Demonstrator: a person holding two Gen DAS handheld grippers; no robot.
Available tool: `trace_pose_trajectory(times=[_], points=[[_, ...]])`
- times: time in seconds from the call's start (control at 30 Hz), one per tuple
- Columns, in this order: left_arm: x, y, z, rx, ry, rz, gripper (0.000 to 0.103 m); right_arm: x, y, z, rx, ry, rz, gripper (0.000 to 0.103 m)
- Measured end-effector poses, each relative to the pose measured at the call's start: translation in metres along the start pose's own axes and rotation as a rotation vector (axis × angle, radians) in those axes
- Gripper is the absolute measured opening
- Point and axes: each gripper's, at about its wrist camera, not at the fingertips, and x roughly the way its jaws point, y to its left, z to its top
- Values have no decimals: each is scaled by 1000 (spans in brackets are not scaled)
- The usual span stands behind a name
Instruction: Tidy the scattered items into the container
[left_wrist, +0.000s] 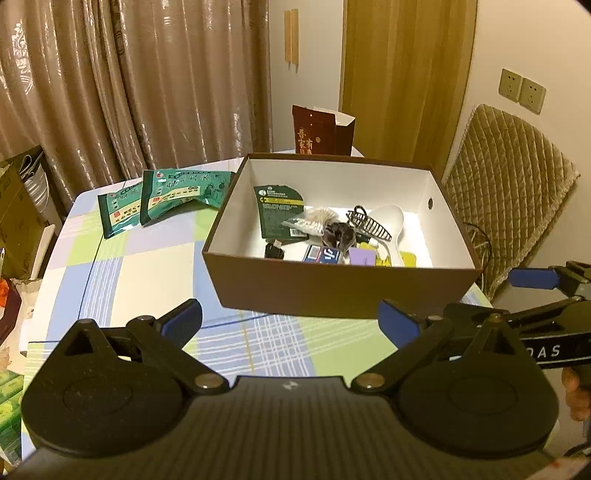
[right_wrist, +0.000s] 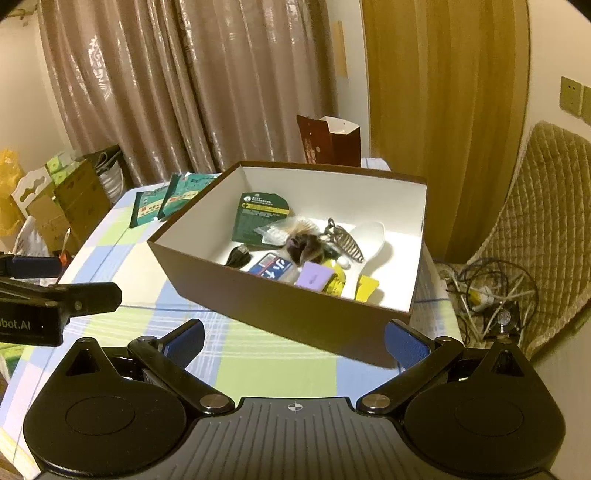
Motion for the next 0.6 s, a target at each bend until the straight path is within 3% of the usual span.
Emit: trace_pose_trajectory(times=[0.6], points=[[-38,31,-38,66,32,-47,100,-32,59,-36,58,7,-51,101]])
